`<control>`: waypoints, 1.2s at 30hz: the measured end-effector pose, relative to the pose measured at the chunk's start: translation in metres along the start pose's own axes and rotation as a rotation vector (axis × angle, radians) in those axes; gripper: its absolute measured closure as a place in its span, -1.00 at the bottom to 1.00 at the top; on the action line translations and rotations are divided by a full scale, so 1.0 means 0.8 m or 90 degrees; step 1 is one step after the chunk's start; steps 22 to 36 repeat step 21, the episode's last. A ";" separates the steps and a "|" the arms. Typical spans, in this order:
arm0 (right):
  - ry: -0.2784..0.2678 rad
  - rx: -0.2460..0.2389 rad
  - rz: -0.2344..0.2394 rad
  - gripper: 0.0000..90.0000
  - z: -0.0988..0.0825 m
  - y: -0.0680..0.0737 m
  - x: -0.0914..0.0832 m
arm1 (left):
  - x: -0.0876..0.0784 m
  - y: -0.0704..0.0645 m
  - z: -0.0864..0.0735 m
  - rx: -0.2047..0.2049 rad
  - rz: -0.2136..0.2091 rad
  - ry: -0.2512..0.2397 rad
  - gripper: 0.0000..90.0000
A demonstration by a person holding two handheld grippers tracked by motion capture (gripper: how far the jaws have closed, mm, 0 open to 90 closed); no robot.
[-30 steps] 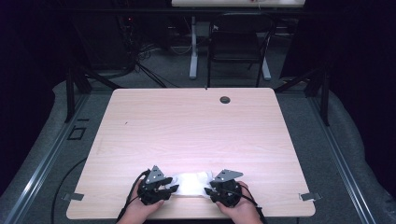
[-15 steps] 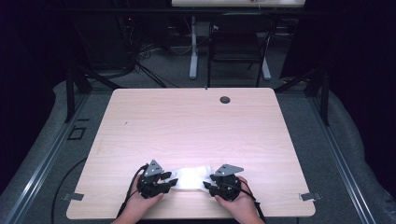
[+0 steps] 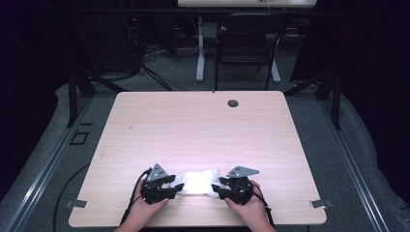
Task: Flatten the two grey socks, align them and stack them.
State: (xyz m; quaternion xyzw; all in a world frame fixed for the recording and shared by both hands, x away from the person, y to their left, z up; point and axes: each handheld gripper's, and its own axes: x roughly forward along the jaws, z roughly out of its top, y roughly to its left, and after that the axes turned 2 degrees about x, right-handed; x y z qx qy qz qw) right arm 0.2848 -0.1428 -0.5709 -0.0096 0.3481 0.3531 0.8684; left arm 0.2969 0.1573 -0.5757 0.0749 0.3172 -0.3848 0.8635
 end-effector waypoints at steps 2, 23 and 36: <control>-0.014 0.007 -0.006 0.22 0.001 -0.004 -0.008 | -0.005 0.003 0.001 -0.006 0.003 -0.008 0.03; -0.044 0.049 -0.056 0.13 -0.004 -0.038 -0.025 | -0.030 0.045 -0.003 -0.071 0.053 -0.036 -0.02; -0.044 0.049 -0.056 0.13 -0.004 -0.038 -0.025 | -0.030 0.045 -0.003 -0.071 0.053 -0.036 -0.02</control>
